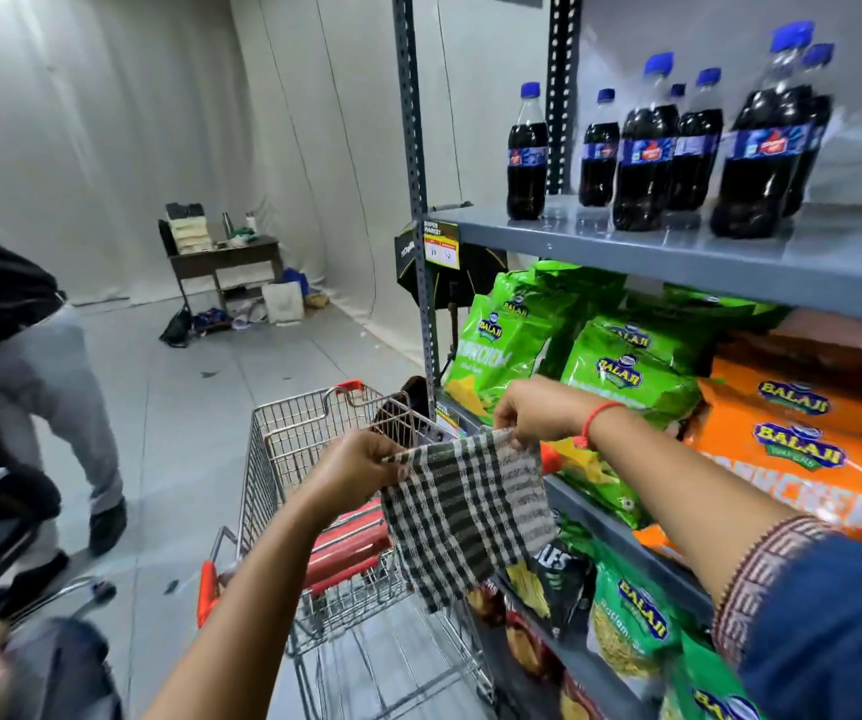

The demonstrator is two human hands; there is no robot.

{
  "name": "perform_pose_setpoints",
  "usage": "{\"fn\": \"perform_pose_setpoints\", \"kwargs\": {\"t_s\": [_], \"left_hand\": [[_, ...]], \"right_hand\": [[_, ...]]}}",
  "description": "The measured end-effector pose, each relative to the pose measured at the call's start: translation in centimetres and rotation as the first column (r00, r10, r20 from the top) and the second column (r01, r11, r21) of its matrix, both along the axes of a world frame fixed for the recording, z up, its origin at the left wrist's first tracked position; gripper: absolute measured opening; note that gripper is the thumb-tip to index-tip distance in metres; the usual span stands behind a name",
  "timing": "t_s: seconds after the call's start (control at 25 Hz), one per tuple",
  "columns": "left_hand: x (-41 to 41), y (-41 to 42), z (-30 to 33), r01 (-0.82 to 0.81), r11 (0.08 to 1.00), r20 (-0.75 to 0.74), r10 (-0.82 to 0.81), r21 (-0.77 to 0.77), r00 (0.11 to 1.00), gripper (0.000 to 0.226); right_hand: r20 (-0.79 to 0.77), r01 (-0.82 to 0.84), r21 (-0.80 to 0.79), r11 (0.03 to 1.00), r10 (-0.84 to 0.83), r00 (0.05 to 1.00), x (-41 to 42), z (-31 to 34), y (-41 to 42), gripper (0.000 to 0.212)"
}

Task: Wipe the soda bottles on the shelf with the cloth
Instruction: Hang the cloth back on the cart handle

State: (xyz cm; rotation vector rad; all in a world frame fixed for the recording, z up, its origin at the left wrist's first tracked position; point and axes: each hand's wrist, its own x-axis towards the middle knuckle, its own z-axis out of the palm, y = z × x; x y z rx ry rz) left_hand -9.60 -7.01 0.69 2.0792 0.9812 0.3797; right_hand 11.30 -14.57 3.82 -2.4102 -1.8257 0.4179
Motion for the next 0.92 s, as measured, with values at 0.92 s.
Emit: {"fn": "perform_pose_setpoints", "kwargs": {"t_s": [0.92], "left_hand": [[2.9,6.9,-9.9,-0.160,0.980,-0.141,0.143,-0.116,0.980,0.014]], "right_hand": [[0.337,-0.024,0.019,1.000,0.016,0.941,0.1,-10.9,8.4,0.030]]}}
